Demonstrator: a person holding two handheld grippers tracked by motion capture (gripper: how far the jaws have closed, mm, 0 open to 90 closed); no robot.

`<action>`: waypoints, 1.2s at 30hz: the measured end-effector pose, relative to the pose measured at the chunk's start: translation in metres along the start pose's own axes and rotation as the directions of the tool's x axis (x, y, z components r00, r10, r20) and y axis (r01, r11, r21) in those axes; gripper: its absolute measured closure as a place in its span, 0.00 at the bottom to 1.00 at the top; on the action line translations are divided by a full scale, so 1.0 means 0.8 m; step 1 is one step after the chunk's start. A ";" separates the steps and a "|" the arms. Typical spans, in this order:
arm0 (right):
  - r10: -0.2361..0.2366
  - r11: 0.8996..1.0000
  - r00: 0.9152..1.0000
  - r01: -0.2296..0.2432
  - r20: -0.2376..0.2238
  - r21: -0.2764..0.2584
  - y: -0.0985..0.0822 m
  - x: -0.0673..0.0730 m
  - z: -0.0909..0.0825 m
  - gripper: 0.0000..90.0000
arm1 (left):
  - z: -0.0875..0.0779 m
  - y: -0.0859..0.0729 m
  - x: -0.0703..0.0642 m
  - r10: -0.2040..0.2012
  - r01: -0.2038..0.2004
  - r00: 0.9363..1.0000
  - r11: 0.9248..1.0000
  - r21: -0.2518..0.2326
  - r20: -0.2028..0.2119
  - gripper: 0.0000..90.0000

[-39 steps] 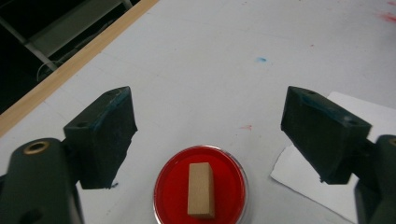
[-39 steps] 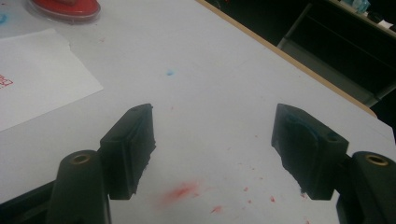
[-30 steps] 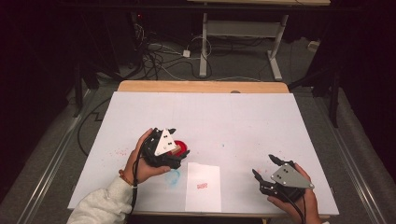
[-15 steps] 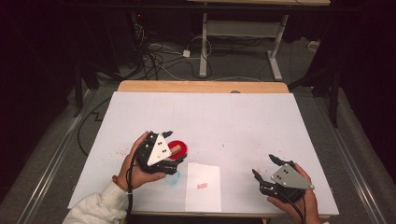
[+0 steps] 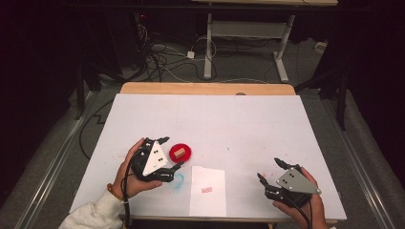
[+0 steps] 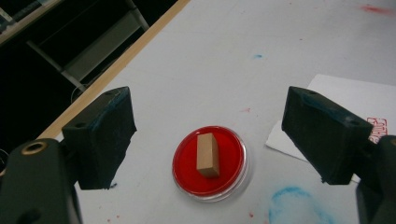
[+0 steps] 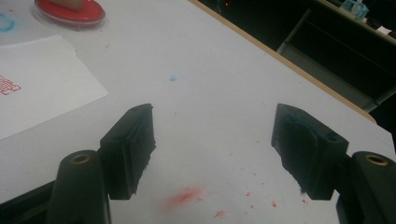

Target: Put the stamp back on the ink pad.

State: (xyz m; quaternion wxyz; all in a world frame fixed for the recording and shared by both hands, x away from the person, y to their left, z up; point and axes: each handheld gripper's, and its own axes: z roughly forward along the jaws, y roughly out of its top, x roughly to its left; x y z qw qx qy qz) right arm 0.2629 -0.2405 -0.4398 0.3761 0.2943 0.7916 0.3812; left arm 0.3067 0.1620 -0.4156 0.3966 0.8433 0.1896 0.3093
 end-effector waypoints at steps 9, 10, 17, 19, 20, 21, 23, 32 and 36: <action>-0.004 1.000 1.000 0.004 -0.002 -0.001 0.001 0.001 0.001 0.34 | -0.010 -0.017 0.001 -0.011 0.011 1.000 1.000 0.012 -0.026 0.18; -0.001 1.000 1.000 0.001 -0.002 0.002 0.001 0.001 0.001 0.34 | -0.011 -0.019 0.001 -0.013 0.014 1.000 1.000 0.013 -0.028 0.18; -0.008 1.000 1.000 0.008 -0.002 0.002 0.001 0.001 0.002 0.34 | -0.018 -0.036 0.002 -0.021 0.023 0.999 0.999 0.041 -0.043 0.18; -0.009 1.000 1.000 0.009 -0.002 0.005 0.001 0.000 0.002 0.34 | -0.019 -0.041 0.001 -0.018 0.020 0.999 0.999 0.049 -0.046 0.18; -0.007 1.000 1.000 0.007 -0.002 0.005 0.001 0.000 0.003 0.34 | -0.020 -0.044 0.001 -0.018 0.021 0.999 0.998 0.054 -0.049 0.18; -0.008 1.000 1.000 0.008 -0.001 0.005 0.001 0.000 0.003 0.34 | -0.021 -0.047 0.001 -0.021 0.024 0.998 0.998 0.056 -0.055 0.18; -0.007 1.000 1.000 0.007 -0.001 0.005 0.001 0.000 0.003 0.34 | -0.022 -0.053 0.001 -0.021 0.025 0.998 0.997 0.069 -0.054 0.18; -0.008 1.000 1.000 0.008 0.005 0.010 0.000 -0.001 0.005 0.34 | -0.030 -0.073 -0.001 -0.031 0.037 0.997 0.995 0.097 -0.065 0.18; -0.003 1.000 1.000 0.003 0.006 0.013 0.001 -0.001 0.005 0.34 | -0.034 -0.082 -0.001 -0.045 0.052 0.996 0.993 0.104 -0.075 0.18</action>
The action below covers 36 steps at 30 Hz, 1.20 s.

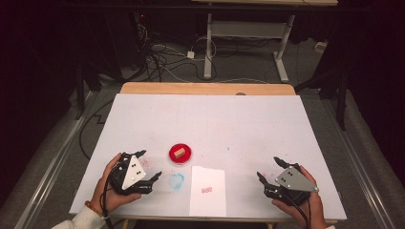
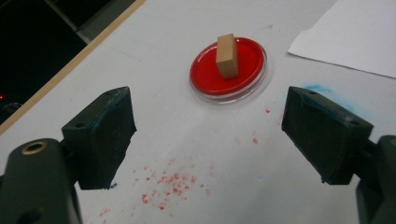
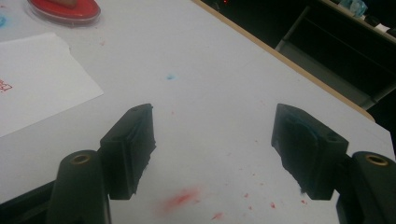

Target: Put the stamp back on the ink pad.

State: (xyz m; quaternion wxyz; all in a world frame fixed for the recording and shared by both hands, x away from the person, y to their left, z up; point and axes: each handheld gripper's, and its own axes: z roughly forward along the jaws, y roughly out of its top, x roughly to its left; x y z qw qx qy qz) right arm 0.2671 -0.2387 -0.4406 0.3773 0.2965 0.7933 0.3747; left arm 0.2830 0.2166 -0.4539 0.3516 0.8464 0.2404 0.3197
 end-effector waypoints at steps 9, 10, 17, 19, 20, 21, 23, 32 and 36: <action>0.000 1.000 1.000 0.000 -0.001 0.002 0.000 0.000 0.003 0.34 | -0.002 -0.022 0.004 -0.040 0.040 0.999 0.999 0.019 -0.007 0.18; 0.002 1.000 1.000 -0.002 -0.001 0.004 0.000 0.000 0.003 0.34 | -0.003 -0.024 0.005 -0.037 0.037 0.999 0.999 0.026 -0.007 0.18; 0.001 1.000 1.000 -0.001 -0.002 0.010 -0.001 -0.001 0.006 0.34 | -0.004 -0.039 0.007 -0.056 0.056 0.998 0.997 0.054 -0.006 0.18; -0.001 1.000 1.000 0.001 -0.002 0.011 -0.001 -0.001 0.005 0.34 | -0.004 -0.042 0.006 -0.060 0.060 0.998 0.996 0.058 -0.008 0.18; 0.000 1.000 1.000 0.000 -0.002 0.010 -0.001 -0.001 0.005 0.34 | -0.004 -0.043 0.006 -0.062 0.062 0.998 0.996 0.061 -0.006 0.18; -0.001 1.000 1.000 0.001 -0.003 0.011 -0.001 -0.002 0.005 0.34 | -0.004 -0.045 0.006 -0.065 0.066 0.998 0.996 0.060 -0.007 0.18; -0.002 1.000 1.000 0.002 -0.005 0.009 -0.002 -0.002 0.005 0.34 | -0.004 -0.048 0.005 -0.071 0.071 0.998 0.995 0.070 -0.002 0.18; -0.005 1.000 1.000 0.005 -0.012 -0.001 0.001 -0.002 0.007 0.34 | -0.005 -0.052 -0.005 -0.054 0.053 0.999 0.994 0.097 0.007 0.18; -0.019 1.000 1.000 0.019 -0.013 -0.001 0.003 0.000 0.008 0.34 | -0.007 -0.054 -0.006 -0.049 0.048 0.999 0.994 0.094 0.007 0.18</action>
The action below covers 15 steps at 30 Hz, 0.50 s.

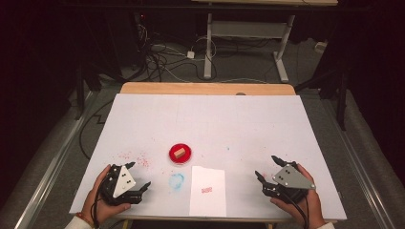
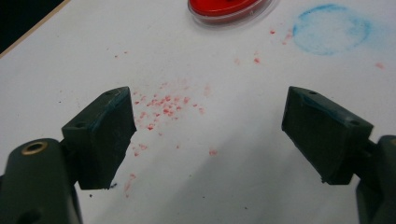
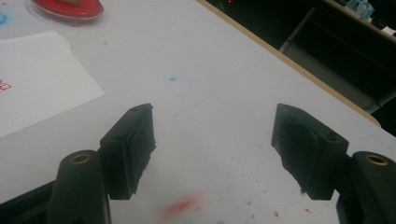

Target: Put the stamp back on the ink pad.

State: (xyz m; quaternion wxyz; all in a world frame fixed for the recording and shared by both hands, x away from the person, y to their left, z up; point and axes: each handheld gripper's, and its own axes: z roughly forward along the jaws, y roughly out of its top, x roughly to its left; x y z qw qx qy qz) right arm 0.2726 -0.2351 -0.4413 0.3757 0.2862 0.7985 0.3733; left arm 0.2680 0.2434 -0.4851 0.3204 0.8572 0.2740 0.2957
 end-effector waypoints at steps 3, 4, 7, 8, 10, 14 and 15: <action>-0.005 1.000 1.000 0.005 0.000 -0.003 0.002 0.002 -0.001 0.34 | -0.002 -0.001 0.000 -0.005 0.005 1.000 1.000 -0.008 -0.002 0.18; -0.009 1.000 1.000 0.009 0.004 0.001 0.003 0.003 0.000 0.34 | -0.003 -0.001 0.000 -0.002 0.002 1.000 1.000 -0.009 -0.004 0.18; -0.011 1.000 1.000 0.011 0.002 -0.003 0.003 0.003 0.000 0.34 | -0.003 0.000 -0.001 0.003 -0.003 1.000 1.000 -0.011 -0.005 0.18; -0.012 1.000 1.000 0.012 0.002 -0.002 0.003 0.003 0.000 0.34 | -0.003 0.000 -0.001 0.005 -0.005 1.000 1.000 -0.010 -0.005 0.18; -0.009 1.000 1.000 0.009 -0.001 -0.002 0.003 0.003 0.000 0.34 | -0.002 0.001 -0.001 -0.002 0.002 1.000 1.000 -0.014 -0.003 0.18; -0.008 1.000 1.000 0.008 -0.003 0.000 0.002 0.003 0.001 0.34 | -0.002 0.002 -0.001 0.003 -0.003 1.000 1.000 -0.016 -0.004 0.18; -0.008 1.000 1.000 0.008 -0.003 0.000 0.002 0.003 0.001 0.34 | -0.002 0.003 -0.002 0.002 -0.002 1.000 1.000 -0.018 -0.004 0.18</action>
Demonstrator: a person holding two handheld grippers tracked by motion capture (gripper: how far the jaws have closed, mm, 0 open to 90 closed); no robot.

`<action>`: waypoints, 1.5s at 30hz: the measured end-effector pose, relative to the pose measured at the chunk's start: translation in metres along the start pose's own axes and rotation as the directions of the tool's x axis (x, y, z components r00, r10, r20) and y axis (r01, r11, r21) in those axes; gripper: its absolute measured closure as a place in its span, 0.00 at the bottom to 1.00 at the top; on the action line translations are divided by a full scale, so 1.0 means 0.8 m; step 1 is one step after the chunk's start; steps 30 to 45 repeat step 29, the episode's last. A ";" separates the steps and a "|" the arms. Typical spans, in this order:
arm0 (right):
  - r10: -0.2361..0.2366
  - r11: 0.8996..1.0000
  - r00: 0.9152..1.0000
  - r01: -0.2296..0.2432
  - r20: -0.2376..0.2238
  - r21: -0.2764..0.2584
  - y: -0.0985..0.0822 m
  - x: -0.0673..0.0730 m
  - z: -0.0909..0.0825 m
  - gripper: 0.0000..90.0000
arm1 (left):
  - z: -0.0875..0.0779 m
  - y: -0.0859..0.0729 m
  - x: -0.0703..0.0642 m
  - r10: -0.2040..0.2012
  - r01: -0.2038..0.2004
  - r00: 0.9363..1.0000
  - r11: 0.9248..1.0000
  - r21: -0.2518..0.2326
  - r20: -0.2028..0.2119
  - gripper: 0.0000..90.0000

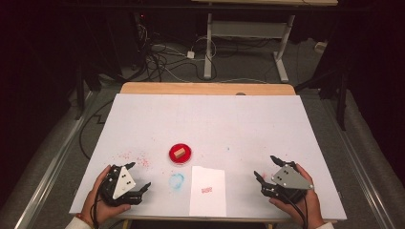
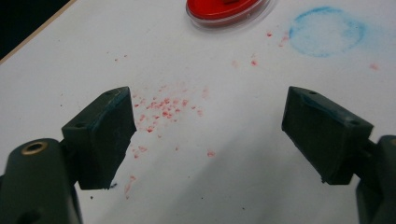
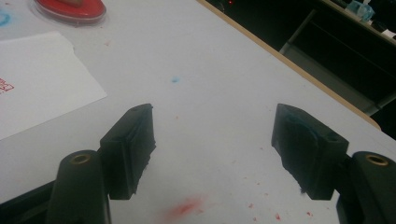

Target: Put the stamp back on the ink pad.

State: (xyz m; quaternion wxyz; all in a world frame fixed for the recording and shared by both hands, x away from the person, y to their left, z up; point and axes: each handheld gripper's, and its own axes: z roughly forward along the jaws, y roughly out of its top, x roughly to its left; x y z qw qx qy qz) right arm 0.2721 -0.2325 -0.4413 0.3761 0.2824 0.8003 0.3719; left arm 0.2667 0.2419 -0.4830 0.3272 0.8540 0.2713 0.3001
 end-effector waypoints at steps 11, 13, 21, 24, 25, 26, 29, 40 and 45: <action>0.000 1.000 1.000 0.000 -0.003 -0.002 0.000 0.001 0.000 0.34 | 0.001 0.001 0.001 0.000 0.000 1.000 1.000 0.000 0.003 0.18; -0.001 1.000 1.000 0.001 -0.003 -0.002 0.000 0.001 0.000 0.34 | 0.001 0.001 0.002 -0.003 0.003 1.000 1.000 0.001 0.002 0.18; 0.003 1.000 1.000 -0.003 -0.006 0.002 -0.002 -0.001 0.000 0.33 | 0.004 0.002 0.005 -0.009 0.009 1.000 1.000 0.001 0.001 0.18; 0.002 1.000 1.000 -0.002 -0.006 0.003 -0.002 -0.001 -0.001 0.33 | 0.004 0.002 0.006 -0.011 0.011 1.000 1.000 0.003 0.002 0.18; 0.003 1.000 1.000 -0.003 -0.005 0.003 -0.002 -0.001 -0.001 0.33 | 0.005 0.002 0.006 -0.011 0.011 1.000 1.000 0.004 0.002 0.18; 0.003 1.000 1.000 -0.003 -0.006 0.002 -0.002 -0.001 -0.001 0.33 | 0.005 0.002 0.006 -0.012 0.012 1.000 1.000 0.004 0.002 0.18; 0.005 1.000 1.000 -0.005 -0.007 0.003 -0.002 -0.001 -0.001 0.33 | 0.005 0.002 0.007 -0.014 0.014 1.000 1.000 0.004 0.002 0.18; 0.005 1.000 1.000 -0.005 -0.007 0.003 -0.002 -0.001 -0.001 0.33 | 0.005 0.002 0.007 -0.014 0.014 1.000 1.000 0.004 0.002 0.18; 0.005 1.000 1.000 -0.005 -0.007 0.003 -0.002 -0.001 -0.001 0.33 | 0.005 0.002 0.007 -0.014 0.014 1.000 1.000 0.004 0.002 0.18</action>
